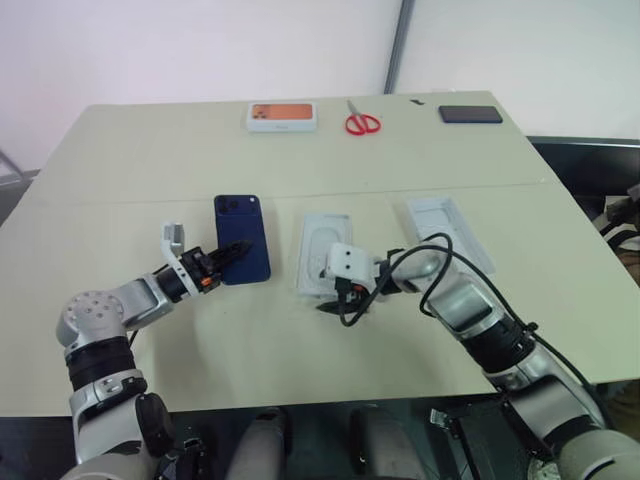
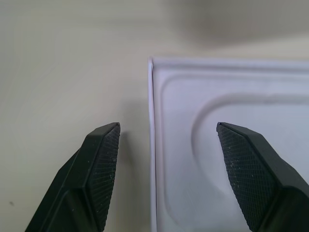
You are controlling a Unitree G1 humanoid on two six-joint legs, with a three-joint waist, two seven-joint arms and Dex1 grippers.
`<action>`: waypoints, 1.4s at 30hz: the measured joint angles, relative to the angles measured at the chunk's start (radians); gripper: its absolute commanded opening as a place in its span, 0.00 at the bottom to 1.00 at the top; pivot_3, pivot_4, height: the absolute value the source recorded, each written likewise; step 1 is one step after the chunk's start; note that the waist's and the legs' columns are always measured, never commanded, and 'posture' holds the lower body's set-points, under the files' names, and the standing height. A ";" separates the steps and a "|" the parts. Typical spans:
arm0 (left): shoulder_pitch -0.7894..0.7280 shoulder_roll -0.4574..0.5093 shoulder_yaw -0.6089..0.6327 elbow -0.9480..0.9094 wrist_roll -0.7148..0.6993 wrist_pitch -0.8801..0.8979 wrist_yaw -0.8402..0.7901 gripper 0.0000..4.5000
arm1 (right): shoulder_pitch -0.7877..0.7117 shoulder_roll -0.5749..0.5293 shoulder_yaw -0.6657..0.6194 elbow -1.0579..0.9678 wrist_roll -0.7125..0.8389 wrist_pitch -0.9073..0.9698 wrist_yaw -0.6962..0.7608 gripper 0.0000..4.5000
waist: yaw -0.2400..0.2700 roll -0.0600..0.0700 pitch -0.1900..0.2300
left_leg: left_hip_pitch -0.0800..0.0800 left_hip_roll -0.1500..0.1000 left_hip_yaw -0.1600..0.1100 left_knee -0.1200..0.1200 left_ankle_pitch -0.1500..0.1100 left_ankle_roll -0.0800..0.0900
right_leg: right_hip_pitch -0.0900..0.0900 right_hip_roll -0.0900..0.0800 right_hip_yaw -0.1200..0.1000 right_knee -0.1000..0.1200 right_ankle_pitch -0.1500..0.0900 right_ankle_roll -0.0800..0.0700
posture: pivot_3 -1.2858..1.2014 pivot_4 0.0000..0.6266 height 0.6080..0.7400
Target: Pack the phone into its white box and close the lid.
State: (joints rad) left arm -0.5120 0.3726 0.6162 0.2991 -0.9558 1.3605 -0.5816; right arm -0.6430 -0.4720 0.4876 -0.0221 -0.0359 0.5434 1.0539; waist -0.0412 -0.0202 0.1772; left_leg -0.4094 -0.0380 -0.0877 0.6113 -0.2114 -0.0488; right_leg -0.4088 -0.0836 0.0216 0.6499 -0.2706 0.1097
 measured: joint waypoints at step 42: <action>0.038 -0.097 -0.006 -0.168 -0.245 0.098 0.249 0.00 | 0.058 -0.060 -0.031 -0.198 0.107 0.074 0.073 0.85 | 0.009 -0.002 0.001 | 0.000 0.000 0.000 0.001 0.000 0.000 | 0.002 -0.001 0.000 -0.001 0.000 0.000 | 0.52 0.24 1.00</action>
State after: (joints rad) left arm -0.4743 0.2755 0.6101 0.1315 -1.2007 1.4583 -0.3324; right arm -0.5850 -0.5323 0.4562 -0.2196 0.0710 0.6169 1.1265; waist -0.0322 -0.0226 0.1781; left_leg -0.4092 -0.0380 -0.0881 0.6127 -0.2115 -0.0486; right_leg -0.4069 -0.0849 0.0214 0.6488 -0.2706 0.1097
